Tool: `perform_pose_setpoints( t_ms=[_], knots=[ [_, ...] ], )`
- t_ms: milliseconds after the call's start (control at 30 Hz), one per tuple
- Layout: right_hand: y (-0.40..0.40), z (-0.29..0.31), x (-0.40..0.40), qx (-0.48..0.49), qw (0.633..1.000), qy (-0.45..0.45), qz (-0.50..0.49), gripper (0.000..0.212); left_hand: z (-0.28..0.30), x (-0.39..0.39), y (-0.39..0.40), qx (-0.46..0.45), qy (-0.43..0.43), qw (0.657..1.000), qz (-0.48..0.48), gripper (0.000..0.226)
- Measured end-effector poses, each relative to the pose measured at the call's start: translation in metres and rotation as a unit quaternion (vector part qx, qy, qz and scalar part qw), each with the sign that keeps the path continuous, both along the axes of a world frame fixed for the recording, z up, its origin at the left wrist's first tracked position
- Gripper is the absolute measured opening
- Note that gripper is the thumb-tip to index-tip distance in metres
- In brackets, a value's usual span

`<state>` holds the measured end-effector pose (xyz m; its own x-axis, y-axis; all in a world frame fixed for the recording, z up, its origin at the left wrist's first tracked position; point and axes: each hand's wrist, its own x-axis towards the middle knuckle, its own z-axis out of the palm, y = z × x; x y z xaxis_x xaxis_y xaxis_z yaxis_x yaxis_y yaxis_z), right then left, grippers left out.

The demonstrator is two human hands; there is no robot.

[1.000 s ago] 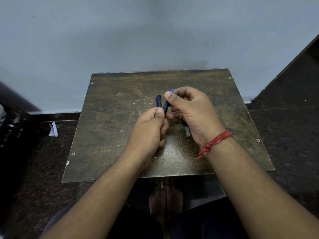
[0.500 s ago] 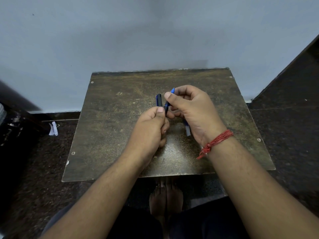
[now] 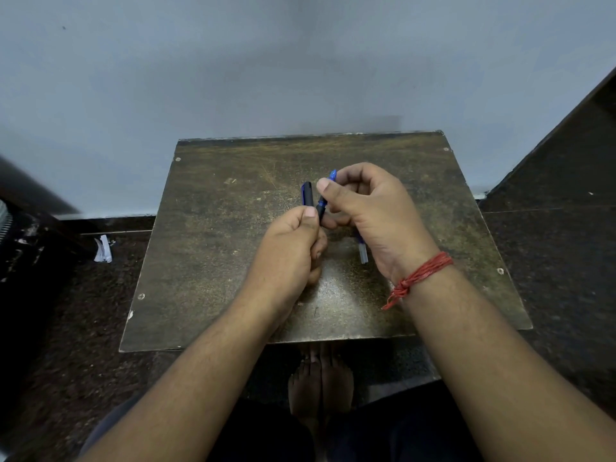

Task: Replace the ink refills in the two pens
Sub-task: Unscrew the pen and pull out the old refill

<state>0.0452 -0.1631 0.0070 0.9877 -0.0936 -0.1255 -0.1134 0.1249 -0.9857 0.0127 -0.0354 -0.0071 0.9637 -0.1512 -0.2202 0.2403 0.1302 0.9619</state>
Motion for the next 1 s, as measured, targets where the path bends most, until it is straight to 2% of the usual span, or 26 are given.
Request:
perform_pose_setpoints(
  t_ms=[167, 300, 400, 567, 733, 1000],
  knots=[
    [0.001, 0.003, 0.000, 0.009, 1.000, 0.002, 0.021, 0.010, 0.000, 0.000, 0.001, 0.003, -0.002, 1.000, -0.002, 0.034],
    [-0.001, 0.006, 0.000, 0.051, 0.998, 0.020, 0.029, 0.024, 0.001, 0.000, -0.001, -0.002, -0.001, 1.000, 0.000, 0.034],
    [0.000, 0.004, 0.000, 0.039, 0.999, 0.015, 0.023, 0.012, 0.000, 0.000, -0.001, -0.009, -0.001, 1.000, 0.001, 0.034],
    [-0.003, -0.001, 0.001, 0.003, 1.000, 0.008, 0.008, 0.007, -0.003, 0.000, 0.001, -0.001, -0.007, 1.000, -0.006, 0.034],
    [-0.003, -0.001, 0.004, 0.039, 0.998, 0.003, -0.049, 0.012, -0.003, -0.001, -0.001, 0.013, -0.019, 1.000, -0.009, 0.032],
    [-0.018, 0.007, 0.009, 0.090, 0.983, -0.045, -0.154, 0.007, -0.006, -0.002, -0.003, 0.059, -0.037, 0.997, -0.017, 0.031]
  ],
)
